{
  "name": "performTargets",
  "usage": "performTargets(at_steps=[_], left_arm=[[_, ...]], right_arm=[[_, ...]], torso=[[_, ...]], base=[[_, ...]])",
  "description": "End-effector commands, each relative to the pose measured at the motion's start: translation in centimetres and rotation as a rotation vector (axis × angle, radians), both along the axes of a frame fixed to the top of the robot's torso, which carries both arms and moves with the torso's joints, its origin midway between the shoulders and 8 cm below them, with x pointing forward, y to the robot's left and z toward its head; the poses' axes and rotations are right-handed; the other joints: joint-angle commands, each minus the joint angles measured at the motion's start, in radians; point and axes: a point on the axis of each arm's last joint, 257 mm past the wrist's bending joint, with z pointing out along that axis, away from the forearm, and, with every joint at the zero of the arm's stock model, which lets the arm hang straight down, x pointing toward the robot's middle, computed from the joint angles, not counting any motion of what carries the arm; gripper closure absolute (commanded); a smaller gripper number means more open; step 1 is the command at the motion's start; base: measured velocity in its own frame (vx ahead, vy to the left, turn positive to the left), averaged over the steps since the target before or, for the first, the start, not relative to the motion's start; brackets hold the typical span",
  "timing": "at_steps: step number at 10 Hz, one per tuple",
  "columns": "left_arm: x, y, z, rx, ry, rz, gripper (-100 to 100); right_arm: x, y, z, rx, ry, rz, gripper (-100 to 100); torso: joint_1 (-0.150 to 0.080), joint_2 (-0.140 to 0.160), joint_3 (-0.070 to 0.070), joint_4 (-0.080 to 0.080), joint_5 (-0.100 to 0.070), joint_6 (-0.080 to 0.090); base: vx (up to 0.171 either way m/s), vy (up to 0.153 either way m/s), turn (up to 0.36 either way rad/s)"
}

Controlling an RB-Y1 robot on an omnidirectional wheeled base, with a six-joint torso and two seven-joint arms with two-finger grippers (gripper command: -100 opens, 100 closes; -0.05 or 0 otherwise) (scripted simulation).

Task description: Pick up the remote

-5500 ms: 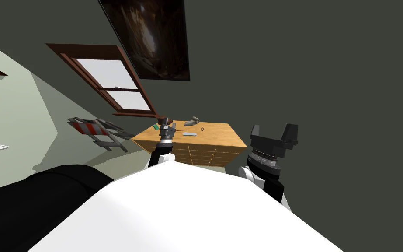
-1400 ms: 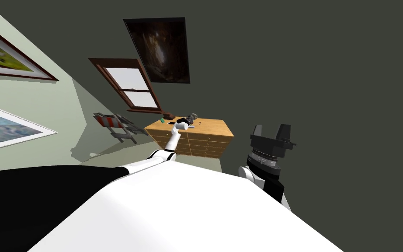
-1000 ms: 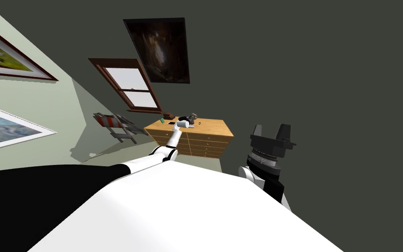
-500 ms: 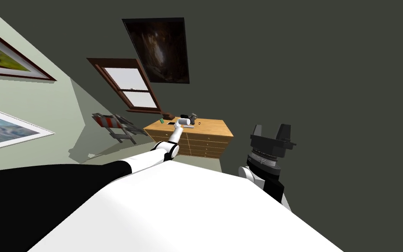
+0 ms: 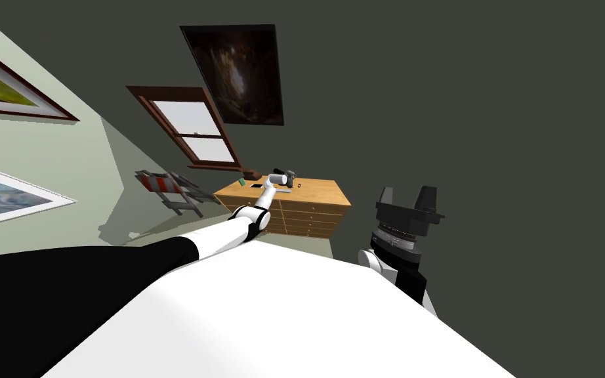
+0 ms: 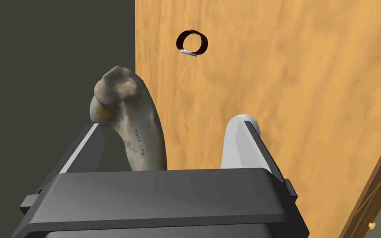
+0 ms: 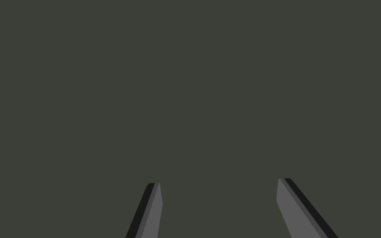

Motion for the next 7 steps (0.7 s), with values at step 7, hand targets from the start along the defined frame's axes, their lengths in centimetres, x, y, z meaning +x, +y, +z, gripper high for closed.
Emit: performTargets(at_steps=[7], left_arm=[[-1.3,1.3,-3.4,0.055,0.251,-0.01,-100]], right_arm=[[0.0,0.0,0.0,0.0,0.0,0.0,0]], torso=[[0.001,-0.001,-0.001,-0.001,0.0,0.0]], base=[[0.042,0.015,-0.014]])
